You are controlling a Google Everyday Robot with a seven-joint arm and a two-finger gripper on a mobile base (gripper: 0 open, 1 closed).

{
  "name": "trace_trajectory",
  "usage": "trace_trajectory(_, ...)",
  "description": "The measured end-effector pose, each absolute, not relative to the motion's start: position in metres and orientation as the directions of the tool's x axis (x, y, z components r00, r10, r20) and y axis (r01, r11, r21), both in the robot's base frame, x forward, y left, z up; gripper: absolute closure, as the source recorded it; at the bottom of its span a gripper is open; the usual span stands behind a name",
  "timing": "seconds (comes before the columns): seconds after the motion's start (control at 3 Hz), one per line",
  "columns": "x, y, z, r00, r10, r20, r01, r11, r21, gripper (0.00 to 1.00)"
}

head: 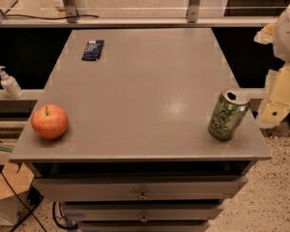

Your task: Move green can near apple

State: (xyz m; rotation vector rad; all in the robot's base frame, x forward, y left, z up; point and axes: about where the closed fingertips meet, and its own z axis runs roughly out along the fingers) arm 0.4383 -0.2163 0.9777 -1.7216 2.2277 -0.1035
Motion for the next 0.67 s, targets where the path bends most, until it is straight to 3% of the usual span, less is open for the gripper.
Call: trace_trajectory(0.67,0.4416,-0.2156,0.9748,-0.203,-0.947,-0.248,-0.929,0.266,-0.256,0.0)
